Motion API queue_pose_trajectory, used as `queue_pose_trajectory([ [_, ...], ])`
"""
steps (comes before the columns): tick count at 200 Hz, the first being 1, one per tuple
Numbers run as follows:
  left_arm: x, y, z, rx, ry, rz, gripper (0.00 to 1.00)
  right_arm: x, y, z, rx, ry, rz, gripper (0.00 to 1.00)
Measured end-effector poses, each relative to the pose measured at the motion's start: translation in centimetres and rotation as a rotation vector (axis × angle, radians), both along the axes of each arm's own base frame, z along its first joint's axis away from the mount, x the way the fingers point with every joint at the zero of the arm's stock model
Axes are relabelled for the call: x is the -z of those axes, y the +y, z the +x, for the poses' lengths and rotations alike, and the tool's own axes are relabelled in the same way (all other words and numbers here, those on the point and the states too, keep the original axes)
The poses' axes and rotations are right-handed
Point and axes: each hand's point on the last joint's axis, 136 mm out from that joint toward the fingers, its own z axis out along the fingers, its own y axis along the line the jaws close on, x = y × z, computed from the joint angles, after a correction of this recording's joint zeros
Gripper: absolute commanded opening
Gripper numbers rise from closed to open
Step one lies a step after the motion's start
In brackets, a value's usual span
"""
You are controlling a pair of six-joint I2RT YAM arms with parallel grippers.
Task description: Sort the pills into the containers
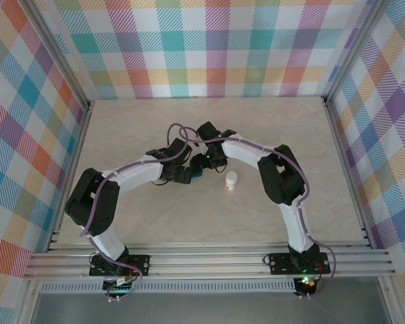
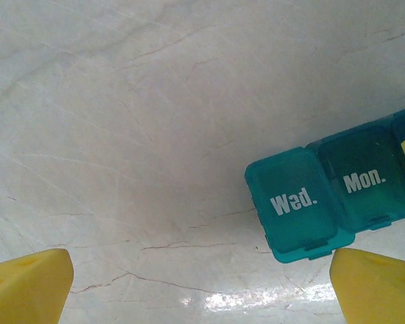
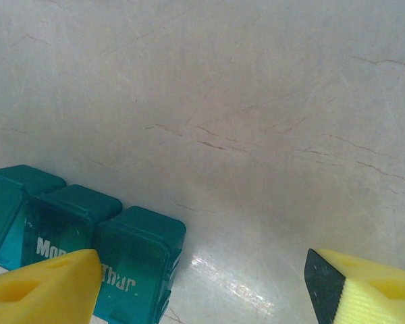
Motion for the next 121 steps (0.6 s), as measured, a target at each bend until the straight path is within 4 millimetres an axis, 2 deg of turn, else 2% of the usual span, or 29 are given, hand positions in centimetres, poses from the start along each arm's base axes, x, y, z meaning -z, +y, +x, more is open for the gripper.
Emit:
queue_pose_trajectory([
  [95,-2.0,1.1,2.8,-0.063,-0.052,-0.052,0.97,0.0,0.0,0.0,0.000,-0.001,0.002,0.80],
  [121,-1.8,1.6,3.9,-0.086,-0.061,-0.056,0.97,0.0,0.1,0.0,0.000,-0.002,0.002,0.79],
])
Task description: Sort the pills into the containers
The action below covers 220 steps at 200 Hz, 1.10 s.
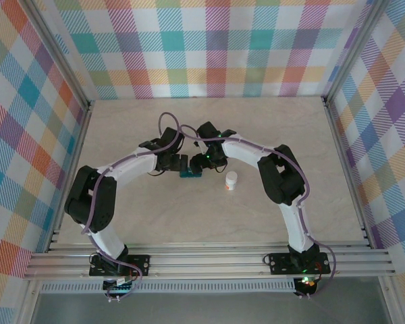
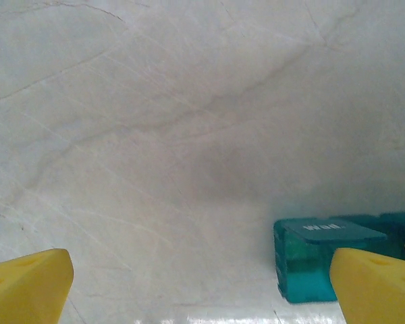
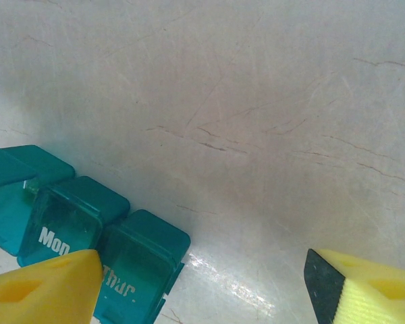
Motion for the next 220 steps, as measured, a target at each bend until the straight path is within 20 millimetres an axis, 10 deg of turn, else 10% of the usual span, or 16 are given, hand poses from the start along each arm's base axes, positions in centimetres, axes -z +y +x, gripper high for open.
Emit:
queue_pose_trajectory([
  [90,2.6,0.1,0.6,-0.015,0.051,-0.012,0.97,0.0,0.0,-0.1,0.005,0.008,0.002,0.80],
  [220,0.0,-2.4,0.1,0.034,0.002,-0.195,0.97,-2.0,-1.8,0.6,0.087,0.047,-0.005,0.81],
])
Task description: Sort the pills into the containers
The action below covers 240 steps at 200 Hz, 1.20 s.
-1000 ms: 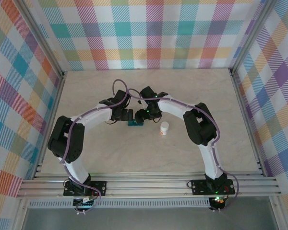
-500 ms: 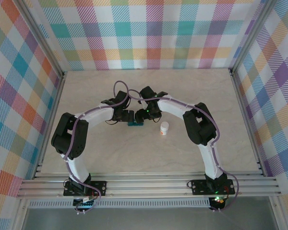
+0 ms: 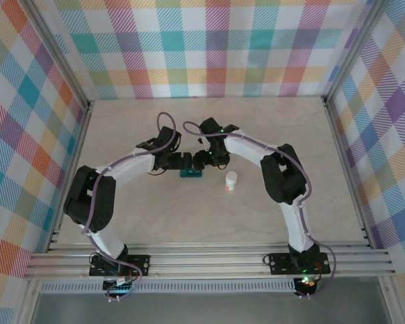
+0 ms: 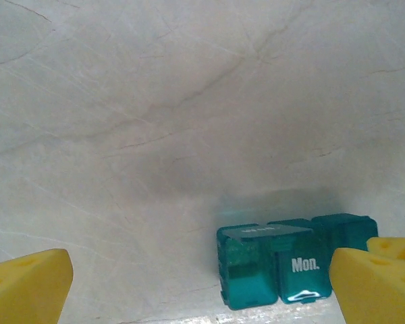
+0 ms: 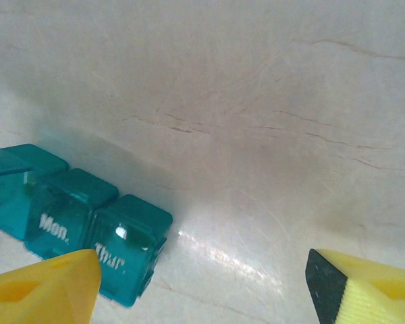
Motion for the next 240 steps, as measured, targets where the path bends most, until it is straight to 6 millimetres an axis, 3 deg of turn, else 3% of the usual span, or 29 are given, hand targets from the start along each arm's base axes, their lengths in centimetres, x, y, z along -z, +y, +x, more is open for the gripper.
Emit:
queue_pose_trajectory([
  [45,1.5,-0.3,-1.3,-0.011,0.035,-0.050,0.98,-5.5,-2.6,-0.4,0.062,-0.088,0.069,0.82],
  [79,2.1,-0.8,-1.6,-0.017,0.038,-0.084,0.98,-8.0,-5.0,-2.1,0.110,-0.134,0.113,0.83],
  [122,1.6,-2.4,-1.1,-0.016,-0.001,-0.131,0.98,-7.9,-7.8,-5.7,0.150,-0.134,0.129,0.85],
  [150,2.3,-3.2,-1.4,-0.004,0.010,-0.132,0.97,-7.0,-9.5,-7.4,0.186,-0.122,0.130,0.86],
  [187,3.2,-4.1,-1.7,0.006,0.024,-0.130,0.97,-6.2,-11.3,-8.1,0.237,-0.107,0.127,0.88],
  [240,3.7,-5.6,-2.0,0.023,0.031,-0.137,0.98,-8.0,-11.8,-8.2,0.248,-0.151,0.160,0.89],
])
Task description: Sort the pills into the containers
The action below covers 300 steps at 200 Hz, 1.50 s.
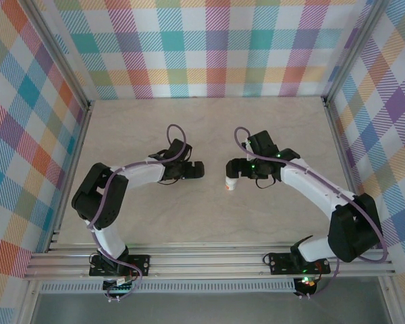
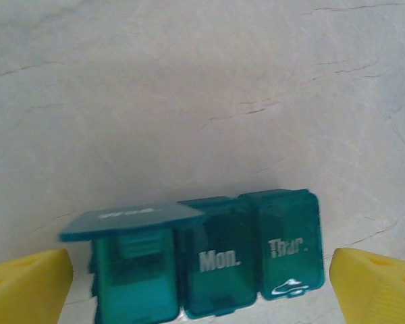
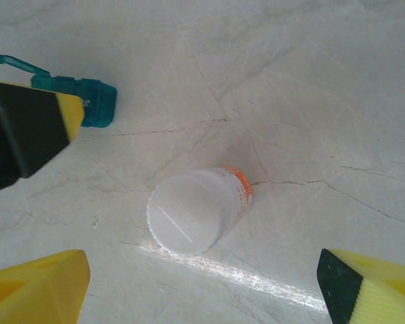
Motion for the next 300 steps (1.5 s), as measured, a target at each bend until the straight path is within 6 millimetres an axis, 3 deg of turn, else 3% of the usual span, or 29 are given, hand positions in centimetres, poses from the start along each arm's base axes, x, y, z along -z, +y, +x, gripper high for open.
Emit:
queue_pose_trajectory([
  [105,-0.9,-4.0,0.3,0.051,-0.033,-0.016,0.97,1.4,-1.1,-1.1,0.030,0.038,-0.008,0.89],
  [152,-1.7,-5.9,-0.2,0.085,-0.049,-0.019,0.98,0.6,-1.3,-1.5,0.031,0.012,0.007,0.90],
  [237,-1.9,-5.3,-0.6,0.053,-0.045,-0.013,1.00,0.3,-1.3,-1.5,0.031,0.013,0.025,0.89],
  [300,-5.9,-4.2,-1.5,0.047,-0.120,-0.052,1.00,1.0,-0.6,-1.2,0.008,0.068,0.023,0.88],
])
